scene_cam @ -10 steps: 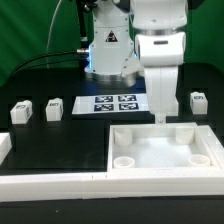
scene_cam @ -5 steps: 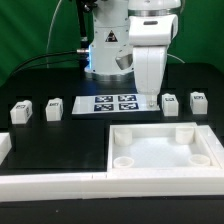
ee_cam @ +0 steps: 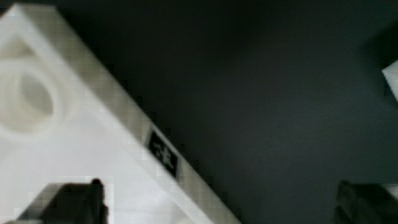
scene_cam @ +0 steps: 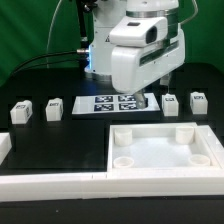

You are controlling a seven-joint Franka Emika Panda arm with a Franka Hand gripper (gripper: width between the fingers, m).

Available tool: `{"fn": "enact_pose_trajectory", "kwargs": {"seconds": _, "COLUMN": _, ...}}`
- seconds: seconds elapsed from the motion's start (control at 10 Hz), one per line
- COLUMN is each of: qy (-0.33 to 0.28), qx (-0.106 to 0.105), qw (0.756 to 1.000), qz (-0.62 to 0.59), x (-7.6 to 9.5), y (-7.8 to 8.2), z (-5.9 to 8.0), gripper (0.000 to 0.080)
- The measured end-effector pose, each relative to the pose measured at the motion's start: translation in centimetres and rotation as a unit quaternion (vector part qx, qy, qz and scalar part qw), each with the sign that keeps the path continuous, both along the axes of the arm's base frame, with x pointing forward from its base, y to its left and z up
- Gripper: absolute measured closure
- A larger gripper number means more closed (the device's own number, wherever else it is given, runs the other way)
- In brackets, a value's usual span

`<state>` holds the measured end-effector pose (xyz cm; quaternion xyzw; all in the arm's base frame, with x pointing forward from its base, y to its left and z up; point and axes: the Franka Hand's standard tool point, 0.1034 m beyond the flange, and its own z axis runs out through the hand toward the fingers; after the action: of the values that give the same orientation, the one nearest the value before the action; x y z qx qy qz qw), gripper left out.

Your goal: Assemble one leg

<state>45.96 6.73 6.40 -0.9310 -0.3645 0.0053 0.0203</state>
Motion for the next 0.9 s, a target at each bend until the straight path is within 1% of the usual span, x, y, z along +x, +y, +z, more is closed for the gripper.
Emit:
{"fn": "enact_pose_trajectory", "kwargs": {"seconds": 0.1, "qy": 0.004, "qx": 0.002, "qw": 0.998, "qz": -0.058, "x": -0.3, "y": 0.1, "z": -0.1, "gripper": 0.0151}}
{"fn": "enact_pose_trajectory", "kwargs": {"seconds": 0.3, "qy": -0.001, "qx": 0.009, "qw": 0.98, "qz": -0.201, "x": -1.0, "y": 1.0, "z": -0.5, "gripper": 0.0151}}
{"fn": "enact_pose_trajectory", "kwargs": {"seconds": 0.4, "qy": 0.0, "qx": 0.011, "qw": 0.963, "qz": -0.268, "x": -1.8, "y": 1.8, "z": -0.8, "gripper": 0.0151}}
{"fn": "enact_pose_trajectory", "kwargs": {"seconds": 0.5, "qy": 0.002, "qx": 0.012, "qw": 0.941, "qz": -0.338, "x": -2.6, "y": 2.9, "z": -1.1, "gripper": 0.0151}}
{"fn": "enact_pose_trajectory", "kwargs": {"seconds": 0.7, "qy": 0.009, "qx": 0.013, "qw": 0.933, "qz": -0.36, "x": -4.1, "y": 4.6, "z": -1.8, "gripper": 0.0151}}
{"fn": "enact_pose_trajectory", "kwargs": {"seconds": 0.9, "qy": 0.013, "qx": 0.017, "qw": 0.933, "qz": -0.36, "x": -5.2, "y": 7.4, "z": -1.6, "gripper": 0.0151}}
